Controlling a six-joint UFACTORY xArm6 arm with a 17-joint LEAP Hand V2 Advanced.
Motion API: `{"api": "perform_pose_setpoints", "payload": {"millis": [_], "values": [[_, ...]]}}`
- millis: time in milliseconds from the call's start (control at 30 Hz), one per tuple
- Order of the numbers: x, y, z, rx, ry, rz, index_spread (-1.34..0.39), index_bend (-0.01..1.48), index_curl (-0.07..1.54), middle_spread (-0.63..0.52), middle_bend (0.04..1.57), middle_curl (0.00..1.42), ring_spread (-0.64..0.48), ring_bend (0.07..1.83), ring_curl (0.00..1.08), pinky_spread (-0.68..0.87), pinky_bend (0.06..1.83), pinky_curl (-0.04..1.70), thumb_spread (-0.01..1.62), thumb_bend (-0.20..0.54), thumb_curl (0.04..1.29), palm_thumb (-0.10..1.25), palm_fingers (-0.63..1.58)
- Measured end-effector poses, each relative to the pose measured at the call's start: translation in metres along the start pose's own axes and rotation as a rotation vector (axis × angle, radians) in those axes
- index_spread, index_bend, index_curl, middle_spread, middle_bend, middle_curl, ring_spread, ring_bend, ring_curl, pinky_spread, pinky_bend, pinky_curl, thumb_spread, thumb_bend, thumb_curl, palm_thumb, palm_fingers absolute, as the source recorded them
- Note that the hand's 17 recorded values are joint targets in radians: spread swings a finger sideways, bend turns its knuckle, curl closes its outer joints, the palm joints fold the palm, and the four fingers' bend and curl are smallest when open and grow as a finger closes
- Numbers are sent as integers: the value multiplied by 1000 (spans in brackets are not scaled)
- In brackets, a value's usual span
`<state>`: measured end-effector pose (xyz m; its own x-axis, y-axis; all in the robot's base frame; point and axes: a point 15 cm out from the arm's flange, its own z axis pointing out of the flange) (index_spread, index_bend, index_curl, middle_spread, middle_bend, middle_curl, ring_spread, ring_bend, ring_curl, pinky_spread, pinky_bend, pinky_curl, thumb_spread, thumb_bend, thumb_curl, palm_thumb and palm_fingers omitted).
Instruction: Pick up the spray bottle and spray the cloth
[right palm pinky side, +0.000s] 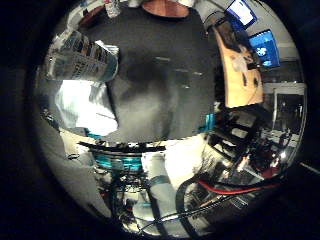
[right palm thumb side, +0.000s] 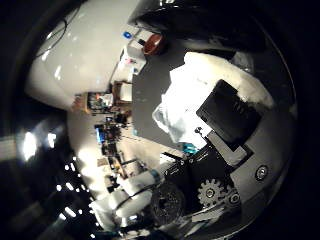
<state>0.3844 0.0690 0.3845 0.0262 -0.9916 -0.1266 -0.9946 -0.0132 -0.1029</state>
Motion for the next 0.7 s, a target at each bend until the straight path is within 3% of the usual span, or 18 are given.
{"api": "perform_pose_setpoints", "payload": {"millis": [333, 700], "values": [[-2, 2, 9, -43, 71, -43, -583, 449, 582, -369, 776, 487, -506, 628, 186, 632, 344, -11, 959, -15, 414, 1119, 1079], [-18, -18, -86, 91, 56, -70, -584, 467, 574, -370, 784, 480, -506, 632, 182, 624, 355, -11, 956, -16, 410, 1116, 1084]]}}
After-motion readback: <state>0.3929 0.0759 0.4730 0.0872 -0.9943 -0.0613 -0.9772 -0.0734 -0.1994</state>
